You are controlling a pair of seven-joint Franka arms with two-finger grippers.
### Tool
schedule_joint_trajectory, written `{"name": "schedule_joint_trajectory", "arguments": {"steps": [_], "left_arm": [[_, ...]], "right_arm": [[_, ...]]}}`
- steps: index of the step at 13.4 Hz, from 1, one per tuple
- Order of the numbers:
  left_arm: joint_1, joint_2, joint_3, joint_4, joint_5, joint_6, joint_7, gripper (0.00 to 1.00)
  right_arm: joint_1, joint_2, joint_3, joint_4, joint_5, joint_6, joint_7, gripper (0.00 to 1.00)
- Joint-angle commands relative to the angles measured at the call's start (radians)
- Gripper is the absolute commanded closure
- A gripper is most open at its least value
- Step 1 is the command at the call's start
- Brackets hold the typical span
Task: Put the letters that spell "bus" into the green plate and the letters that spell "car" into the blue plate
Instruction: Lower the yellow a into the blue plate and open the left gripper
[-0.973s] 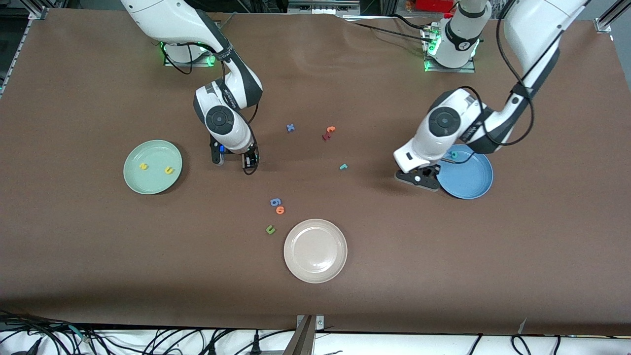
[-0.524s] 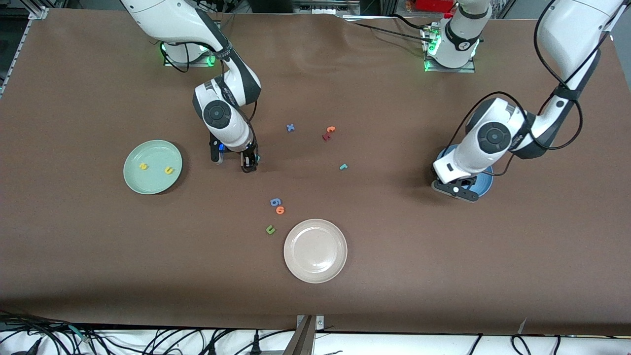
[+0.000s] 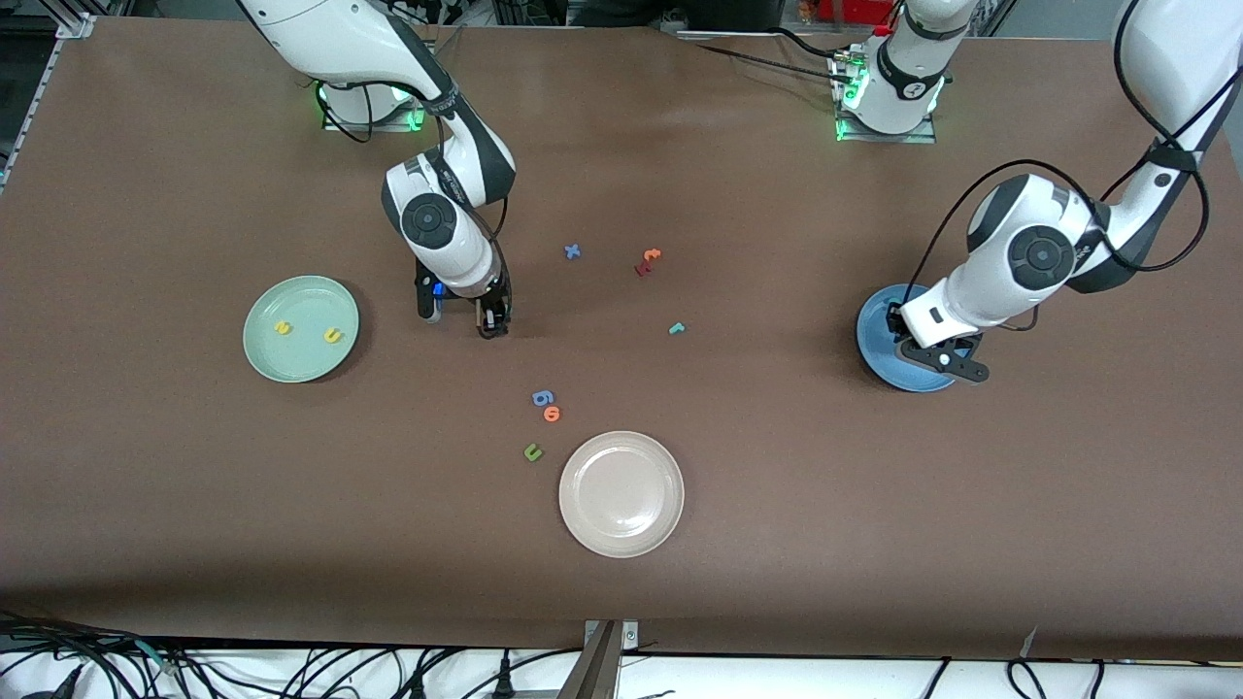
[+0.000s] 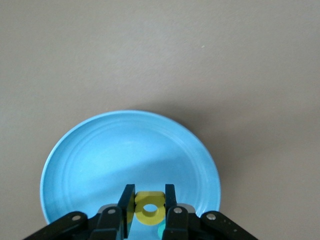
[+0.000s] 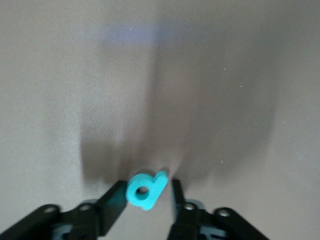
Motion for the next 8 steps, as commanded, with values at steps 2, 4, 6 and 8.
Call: {"name": "schedule_joint_trajectory", "arguments": {"steps": [2,4,6,8], "left_arm": [[0.016,-0.023,-0.026,-0.013,0.022,-0.040,-0.030,0.00],[-0.001,-0.023,-0.032,-0.001,0.021,-0.056,-0.100,0.00],[-0.067,-0.017,-0.032,0.027,0.018,-0.089,-0.189,0.00],[-0.157,-0.017,-0.032,0.036,0.015,-0.096,-0.309,0.00]], "right_arm": [[0.009,-0.010,0.000,-0.025,0.002,0.016,0.002,0.76],[0.009,-0.010,0.000,-0.025,0.002,0.016,0.000,0.76],[0.009,-0.010,0.000,-0.024,0.001,0.010,-0.006,0.76],[0.007,-0.031,-0.003,-0.018,0.001,-0.020,-0.041,0.76]]}}
